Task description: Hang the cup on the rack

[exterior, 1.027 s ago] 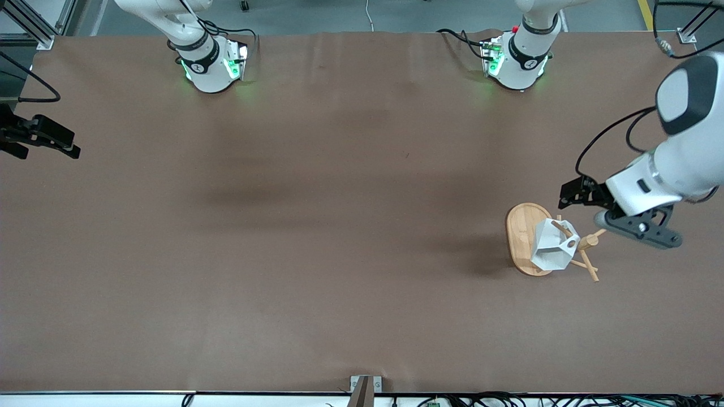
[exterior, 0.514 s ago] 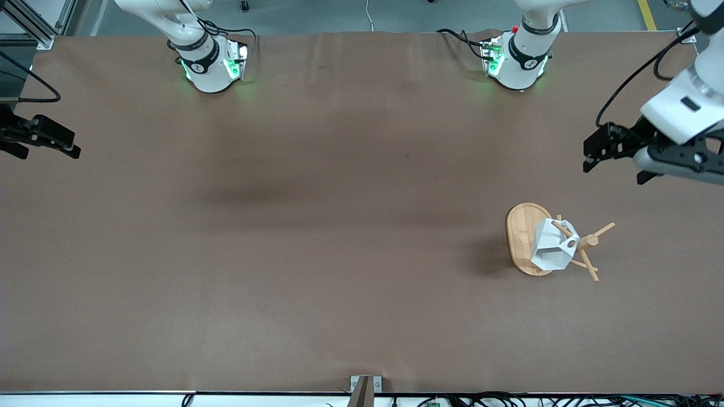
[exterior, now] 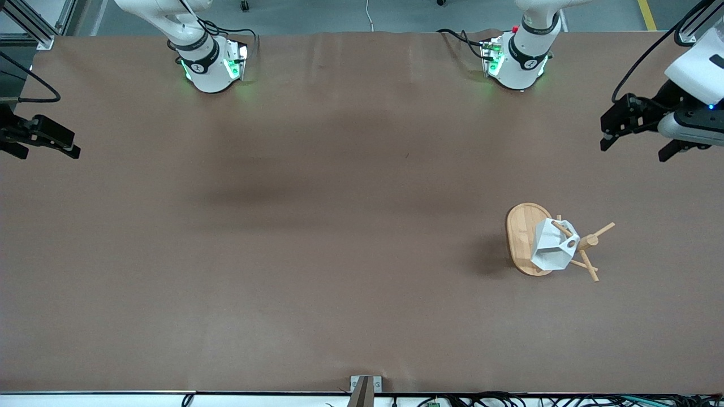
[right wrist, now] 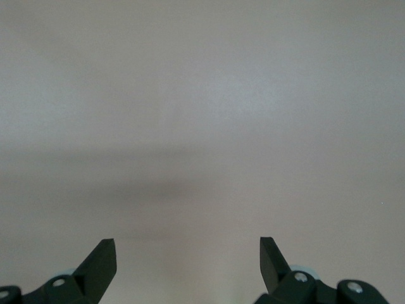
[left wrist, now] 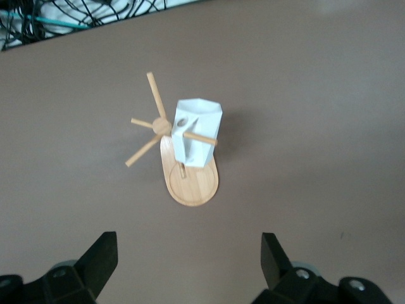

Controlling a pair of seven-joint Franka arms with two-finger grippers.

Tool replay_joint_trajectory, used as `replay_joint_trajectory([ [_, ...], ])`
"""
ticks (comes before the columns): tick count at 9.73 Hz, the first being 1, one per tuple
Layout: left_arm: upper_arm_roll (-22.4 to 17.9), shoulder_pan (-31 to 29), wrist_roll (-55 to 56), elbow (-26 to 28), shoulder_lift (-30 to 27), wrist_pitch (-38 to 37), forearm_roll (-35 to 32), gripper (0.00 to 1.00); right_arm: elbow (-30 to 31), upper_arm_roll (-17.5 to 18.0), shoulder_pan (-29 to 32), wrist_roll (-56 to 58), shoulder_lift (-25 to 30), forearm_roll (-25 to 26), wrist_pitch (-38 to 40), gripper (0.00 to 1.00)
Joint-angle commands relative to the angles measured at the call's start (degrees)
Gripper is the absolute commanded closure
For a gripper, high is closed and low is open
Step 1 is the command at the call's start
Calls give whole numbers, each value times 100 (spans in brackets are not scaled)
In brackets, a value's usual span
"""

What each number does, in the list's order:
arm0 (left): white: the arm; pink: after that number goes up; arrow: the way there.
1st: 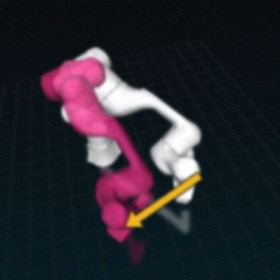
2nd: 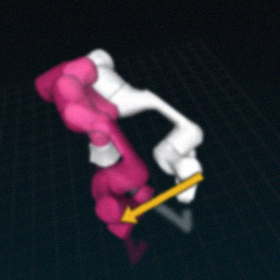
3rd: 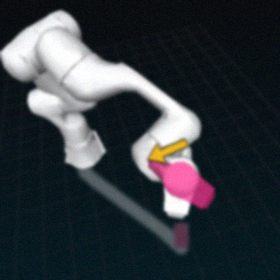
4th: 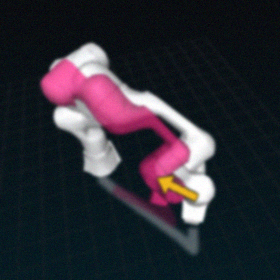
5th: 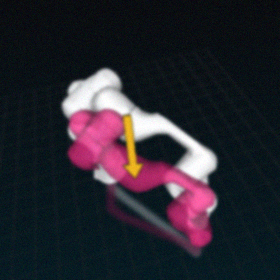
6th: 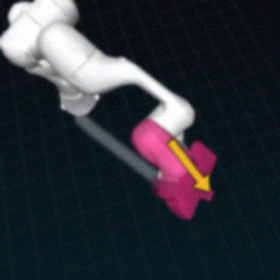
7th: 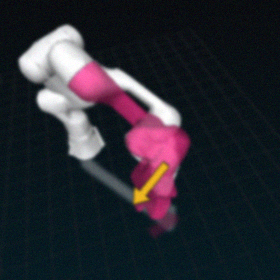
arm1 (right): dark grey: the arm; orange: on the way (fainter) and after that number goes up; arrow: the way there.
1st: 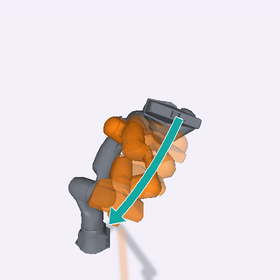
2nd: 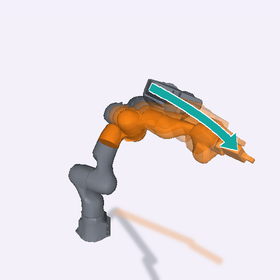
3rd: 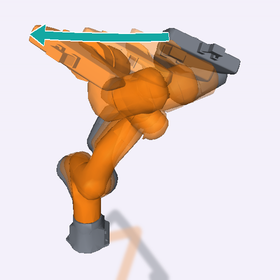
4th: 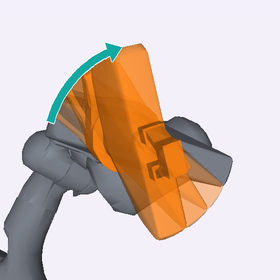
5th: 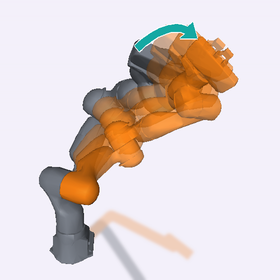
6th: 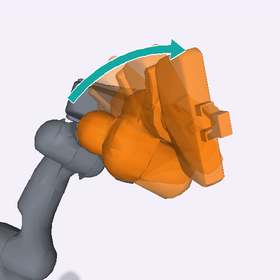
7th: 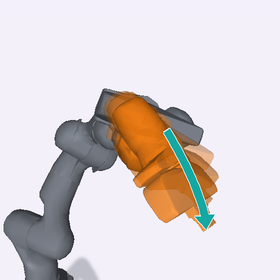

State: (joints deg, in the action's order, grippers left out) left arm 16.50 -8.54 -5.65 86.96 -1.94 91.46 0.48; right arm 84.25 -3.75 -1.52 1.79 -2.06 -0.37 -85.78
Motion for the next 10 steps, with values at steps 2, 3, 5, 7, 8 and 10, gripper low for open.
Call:
replay_joint_trajectory([
  [2,-655,615,116,574,-332,-278,-57,0,39,15,3,-73,48,19,17,0],
  [3,-761,669,195,751,-438,-244,-65,0,39,15,3,-73,48,19,17,0],
  [5,-771,669,213,988,-561,-17,-74,0,47,6,20,-65,48,10,26,0],
  [7,-779,660,537,1086,-624,-6,-92,0,47,6,21,-64,48,10,26,0],
  [8,-779,660,556,1060,-624,-15,-92,0,47,6,21,-56,48,10,26,0],
  [10,-779,643,468,1025,-597,-15,-92,0,47,6,38,-56,39,10,26,0],
])
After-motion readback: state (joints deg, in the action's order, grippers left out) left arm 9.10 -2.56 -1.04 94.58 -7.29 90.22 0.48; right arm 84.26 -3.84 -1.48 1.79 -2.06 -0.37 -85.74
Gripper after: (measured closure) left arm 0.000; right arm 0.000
